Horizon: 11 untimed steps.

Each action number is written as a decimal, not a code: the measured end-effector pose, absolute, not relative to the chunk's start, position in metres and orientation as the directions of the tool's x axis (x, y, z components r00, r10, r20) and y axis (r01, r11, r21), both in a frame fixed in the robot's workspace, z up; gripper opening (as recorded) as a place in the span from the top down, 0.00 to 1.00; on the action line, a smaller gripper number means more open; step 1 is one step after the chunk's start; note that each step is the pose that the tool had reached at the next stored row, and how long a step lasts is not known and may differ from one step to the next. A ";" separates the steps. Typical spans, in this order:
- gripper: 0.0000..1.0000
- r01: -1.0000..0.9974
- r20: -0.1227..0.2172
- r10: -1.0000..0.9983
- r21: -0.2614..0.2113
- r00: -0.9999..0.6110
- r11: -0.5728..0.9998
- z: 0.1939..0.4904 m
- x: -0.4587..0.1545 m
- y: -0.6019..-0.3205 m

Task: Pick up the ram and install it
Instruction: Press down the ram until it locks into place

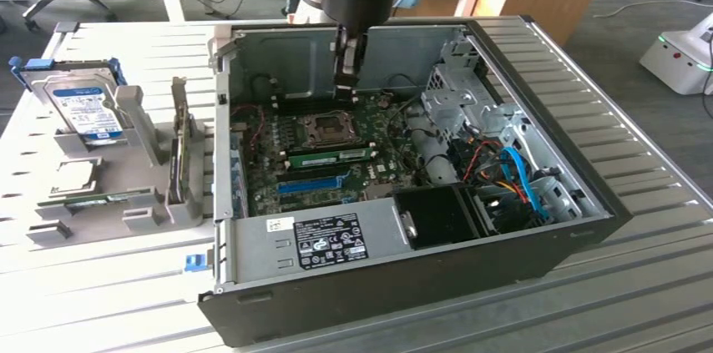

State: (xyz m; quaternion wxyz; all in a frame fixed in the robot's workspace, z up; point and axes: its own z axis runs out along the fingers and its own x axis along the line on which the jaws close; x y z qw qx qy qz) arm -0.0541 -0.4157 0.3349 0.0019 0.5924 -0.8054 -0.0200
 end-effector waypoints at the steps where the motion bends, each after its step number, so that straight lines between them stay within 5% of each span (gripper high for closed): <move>1: 0.89 -0.949 -0.021 -0.949 0.034 -0.315 0.314 0.335 -0.054 -0.416; 11: 0.89 -0.876 -0.021 -0.876 0.034 -0.482 0.481 0.335 -0.054 -0.416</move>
